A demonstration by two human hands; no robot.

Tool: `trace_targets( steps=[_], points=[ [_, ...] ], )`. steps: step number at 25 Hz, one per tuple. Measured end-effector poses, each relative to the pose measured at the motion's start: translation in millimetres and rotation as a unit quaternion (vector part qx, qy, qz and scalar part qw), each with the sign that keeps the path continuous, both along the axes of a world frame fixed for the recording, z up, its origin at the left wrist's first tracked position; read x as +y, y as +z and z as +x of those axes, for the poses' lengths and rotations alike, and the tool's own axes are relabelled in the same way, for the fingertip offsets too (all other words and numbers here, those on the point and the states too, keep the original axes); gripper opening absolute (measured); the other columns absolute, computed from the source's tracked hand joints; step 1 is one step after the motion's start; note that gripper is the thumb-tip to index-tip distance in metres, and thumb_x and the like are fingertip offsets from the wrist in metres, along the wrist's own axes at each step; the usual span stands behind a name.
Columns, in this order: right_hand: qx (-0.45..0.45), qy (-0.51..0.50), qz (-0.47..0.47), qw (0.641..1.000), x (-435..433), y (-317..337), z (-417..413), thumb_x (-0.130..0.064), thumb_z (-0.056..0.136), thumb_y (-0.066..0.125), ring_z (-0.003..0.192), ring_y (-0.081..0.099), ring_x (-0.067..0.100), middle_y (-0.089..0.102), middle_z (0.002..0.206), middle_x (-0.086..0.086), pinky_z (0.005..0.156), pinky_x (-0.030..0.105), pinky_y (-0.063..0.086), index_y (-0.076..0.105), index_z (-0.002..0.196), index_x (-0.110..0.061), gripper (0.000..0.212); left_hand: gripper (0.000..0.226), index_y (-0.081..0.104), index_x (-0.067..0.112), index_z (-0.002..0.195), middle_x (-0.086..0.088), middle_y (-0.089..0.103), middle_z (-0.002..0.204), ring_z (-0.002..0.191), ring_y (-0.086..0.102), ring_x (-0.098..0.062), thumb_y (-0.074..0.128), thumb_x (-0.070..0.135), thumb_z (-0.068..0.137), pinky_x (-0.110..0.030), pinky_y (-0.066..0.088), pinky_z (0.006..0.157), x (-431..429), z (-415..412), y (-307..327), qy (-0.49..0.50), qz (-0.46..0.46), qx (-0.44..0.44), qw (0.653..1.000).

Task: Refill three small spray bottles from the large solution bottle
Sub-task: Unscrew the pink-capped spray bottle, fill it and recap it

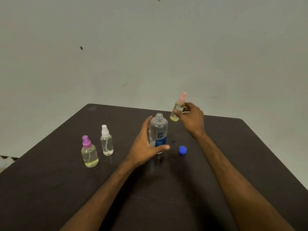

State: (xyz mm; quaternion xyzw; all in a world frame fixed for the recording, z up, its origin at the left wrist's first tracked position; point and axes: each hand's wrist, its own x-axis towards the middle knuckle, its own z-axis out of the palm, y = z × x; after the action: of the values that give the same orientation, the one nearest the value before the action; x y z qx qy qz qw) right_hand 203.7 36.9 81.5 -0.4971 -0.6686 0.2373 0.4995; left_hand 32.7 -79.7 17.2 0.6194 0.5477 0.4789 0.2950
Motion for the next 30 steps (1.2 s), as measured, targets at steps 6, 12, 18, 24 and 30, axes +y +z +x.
trace_targets(
  steps=[6, 12, 18, 24, 30],
  points=[
    [-0.037, 0.014, -0.019, 0.999, 15.1, -40.9, -9.8, -0.025, 0.081, 0.079, 0.086, 0.067, 0.013, 0.07, 0.097, 0.0, 0.082, 0.028, 0.056, 0.066, 0.114, -0.009, 0.039, 0.084, 0.039, 0.028, 0.145, 0.009, 0.055, 0.139, 0.128, 0.054, -0.014, 0.086, 0.02, 0.076, -0.037, 0.05, 0.105, 25.8, -28.8, -9.3, 0.129, 0.047, 0.016, 0.99],
    [-0.076, 0.03, -0.038, 0.996, 20.2, -55.1, -22.9, -0.027, 0.082, 0.079, 0.09, 0.065, 0.013, 0.071, 0.108, 0.005, 0.084, 0.025, 0.052, 0.064, 0.12, -0.008, 0.045, 0.086, 0.033, 0.021, 0.151, 0.0, 0.046, 0.151, 0.139, 0.044, -0.021, 0.082, 0.017, 0.08, -0.042, 0.041, 0.114, 44.9, -42.9, -7.2, 0.206, 0.048, 0.009, 0.977],
    [-0.083, 0.047, -0.061, 0.994, 21.7, -66.0, -28.7, -0.024, 0.083, 0.078, 0.098, 0.066, 0.016, 0.07, 0.114, 0.005, 0.091, 0.032, 0.055, 0.061, 0.123, -0.01, 0.046, 0.086, 0.019, 0.014, 0.158, -0.002, 0.022, 0.165, 0.152, 0.021, -0.013, 0.072, 0.023, 0.091, -0.024, 0.025, 0.12, 4.5, 15.6, -5.1, 0.257, 0.205, 0.035, 0.944],
    [-0.075, 0.025, -0.082, 0.993, 44.4, -74.5, -34.5, -0.021, 0.08, 0.081, 0.098, 0.066, 0.016, 0.069, 0.115, 0.007, 0.088, 0.029, 0.055, 0.059, 0.12, -0.009, 0.047, 0.061, 0.02, 0.012, 0.158, -0.005, 0.023, 0.165, 0.152, 0.021, -0.016, 0.047, 0.011, 0.103, -0.031, 0.022, 0.123, 45.2, 30.3, -29.0, 0.093, -0.037, 0.252, 0.963],
    [-0.089, 0.011, -0.069, 0.994, 92.6, -74.4, -56.4, -0.02, 0.083, 0.078, 0.106, 0.066, 0.023, 0.068, 0.119, 0.009, 0.092, 0.034, 0.053, 0.058, 0.123, -0.006, 0.046, 0.059, 0.017, 0.006, 0.157, -0.012, 0.017, 0.166, 0.154, 0.014, -0.024, 0.036, 0.029, 0.107, -0.038, 0.016, 0.126, 104.6, 25.2, -31.5, 0.073, -0.108, 0.326, 0.936]
  ],
)
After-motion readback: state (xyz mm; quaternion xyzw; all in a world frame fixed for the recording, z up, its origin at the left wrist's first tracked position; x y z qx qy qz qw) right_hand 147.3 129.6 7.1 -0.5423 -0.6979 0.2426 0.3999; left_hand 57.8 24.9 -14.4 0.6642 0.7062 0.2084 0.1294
